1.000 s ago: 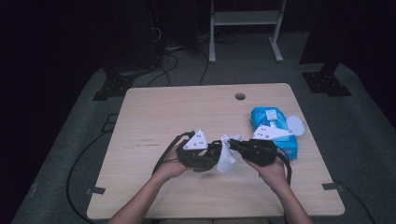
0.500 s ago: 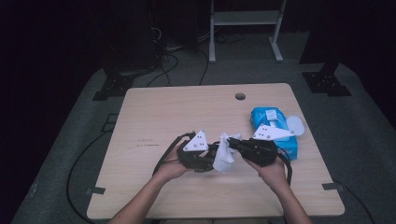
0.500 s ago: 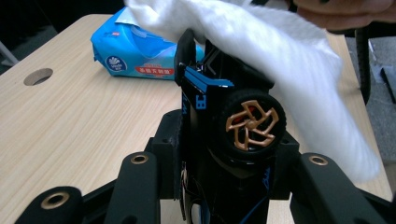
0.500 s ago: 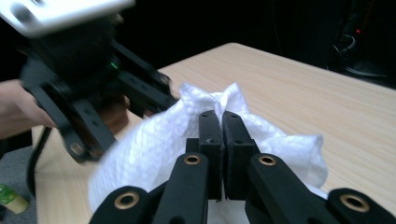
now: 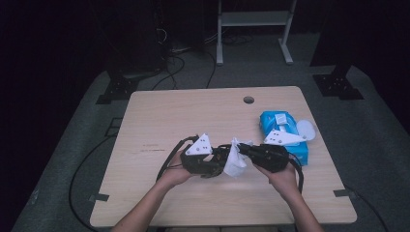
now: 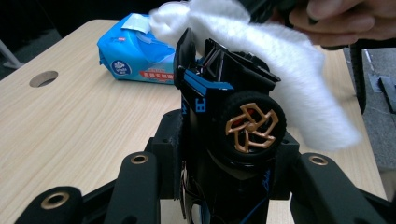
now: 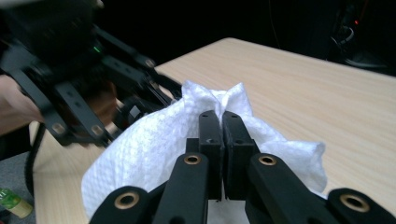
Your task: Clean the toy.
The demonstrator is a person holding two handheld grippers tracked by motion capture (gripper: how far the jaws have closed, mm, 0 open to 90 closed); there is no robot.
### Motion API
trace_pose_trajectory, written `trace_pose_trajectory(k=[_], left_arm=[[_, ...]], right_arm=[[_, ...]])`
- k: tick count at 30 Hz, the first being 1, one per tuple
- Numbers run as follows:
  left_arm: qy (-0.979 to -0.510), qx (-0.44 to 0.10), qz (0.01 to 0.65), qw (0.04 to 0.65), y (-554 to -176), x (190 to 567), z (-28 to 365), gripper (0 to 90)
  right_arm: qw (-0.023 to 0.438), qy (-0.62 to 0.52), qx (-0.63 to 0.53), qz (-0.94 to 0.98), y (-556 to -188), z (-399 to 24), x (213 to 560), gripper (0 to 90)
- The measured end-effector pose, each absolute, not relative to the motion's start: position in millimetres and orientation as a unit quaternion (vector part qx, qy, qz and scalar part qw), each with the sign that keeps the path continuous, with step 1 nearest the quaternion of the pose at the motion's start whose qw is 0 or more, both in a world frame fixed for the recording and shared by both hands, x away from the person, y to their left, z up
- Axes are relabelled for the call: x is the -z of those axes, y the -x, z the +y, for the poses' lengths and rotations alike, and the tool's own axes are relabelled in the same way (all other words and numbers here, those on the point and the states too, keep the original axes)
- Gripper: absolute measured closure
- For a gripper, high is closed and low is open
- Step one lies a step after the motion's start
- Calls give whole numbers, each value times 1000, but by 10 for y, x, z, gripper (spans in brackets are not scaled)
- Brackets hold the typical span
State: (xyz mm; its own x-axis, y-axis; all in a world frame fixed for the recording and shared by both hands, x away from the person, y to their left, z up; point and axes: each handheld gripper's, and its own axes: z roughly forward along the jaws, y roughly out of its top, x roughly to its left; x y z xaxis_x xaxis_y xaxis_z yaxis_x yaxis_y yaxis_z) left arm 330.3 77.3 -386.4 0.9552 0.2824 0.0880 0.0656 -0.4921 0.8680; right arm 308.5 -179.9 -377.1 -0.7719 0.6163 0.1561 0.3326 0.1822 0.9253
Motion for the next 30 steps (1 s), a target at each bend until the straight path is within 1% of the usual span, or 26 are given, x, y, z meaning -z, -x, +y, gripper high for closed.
trace_pose_trajectory(k=[3, 9, 17, 26, 30], left_arm=[[-858, -108, 100, 493, -3305, 3876, 763, 573], [-854, -105, 103, 499, -3307, 3860, 765, 573], [-855, -102, 101, 497, -3309, 3870, 770, 573], [-858, -96, 103, 493, -3319, 3898, 745, 573], [-854, -97, 106, 501, -3317, 3871, 801, 573]], right_arm=[[123, -318, -558, 757, -3076, -1797, 3797, 878], [122, -298, -570, 756, -3067, -1750, 3707, 877], [121, -320, -552, 761, -3099, -1830, 3836, 877], [125, -297, -564, 760, -3069, -1725, 3708, 877], [119, -311, -558, 760, -3111, -1779, 3777, 877]])
